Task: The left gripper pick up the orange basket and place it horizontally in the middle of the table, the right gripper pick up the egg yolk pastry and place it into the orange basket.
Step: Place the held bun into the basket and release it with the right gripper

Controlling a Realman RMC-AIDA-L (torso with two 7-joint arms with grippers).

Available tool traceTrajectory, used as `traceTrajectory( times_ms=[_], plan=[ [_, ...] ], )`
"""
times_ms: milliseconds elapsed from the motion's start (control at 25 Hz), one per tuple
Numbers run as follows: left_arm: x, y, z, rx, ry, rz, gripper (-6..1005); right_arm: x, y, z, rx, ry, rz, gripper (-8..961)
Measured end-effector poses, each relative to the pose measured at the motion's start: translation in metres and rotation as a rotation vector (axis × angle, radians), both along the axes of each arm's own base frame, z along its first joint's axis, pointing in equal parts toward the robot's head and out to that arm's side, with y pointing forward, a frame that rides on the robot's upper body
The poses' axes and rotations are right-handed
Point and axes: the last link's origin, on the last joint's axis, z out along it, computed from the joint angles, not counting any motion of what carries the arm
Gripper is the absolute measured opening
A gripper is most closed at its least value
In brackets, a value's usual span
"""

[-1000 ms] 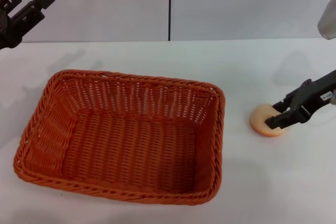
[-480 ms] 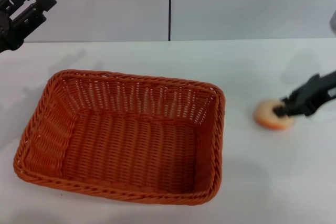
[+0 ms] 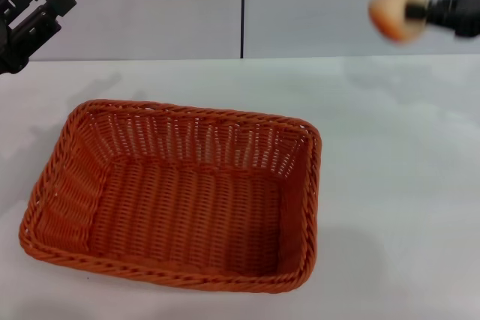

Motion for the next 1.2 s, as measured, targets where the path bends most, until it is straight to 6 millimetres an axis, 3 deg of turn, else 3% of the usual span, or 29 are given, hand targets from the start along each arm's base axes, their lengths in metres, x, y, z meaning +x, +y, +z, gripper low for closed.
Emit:
traceTrajectory(
  times_ms=[160, 360, 600, 840, 1040, 1200],
  plan=[
    [0.002, 0.001, -0.001, -0.002, -0.004, -0.004, 691, -0.018, -0.011, 0.006, 0.062, 0.175, 0.144, 150],
    [0.003, 0.003, -0.002, -0.005, -0.008, -0.007, 691, -0.05, -0.019, -0.02, -0.08, 0.266, 0.29, 95],
    [0.004, 0.004, -0.006, -0.015, -0.017, -0.003, 691, -0.084, -0.031, -0.063, -0.314, 0.195, 0.449, 69],
    [0.003, 0.004, -0.007, -0.015, -0.02, 0.0, 691, -0.089, -0.037, -0.089, -0.426, 0.094, 0.479, 54],
    [0.003, 0.004, -0.009, -0.02, -0.029, 0.0, 691, -0.082, -0.04, -0.092, -0.401, 0.103, 0.459, 192],
    [0.005, 0.006, -0.009, -0.021, -0.031, -0.006, 691, -0.073, -0.041, -0.088, -0.367, 0.112, 0.445, 363]
  ],
)
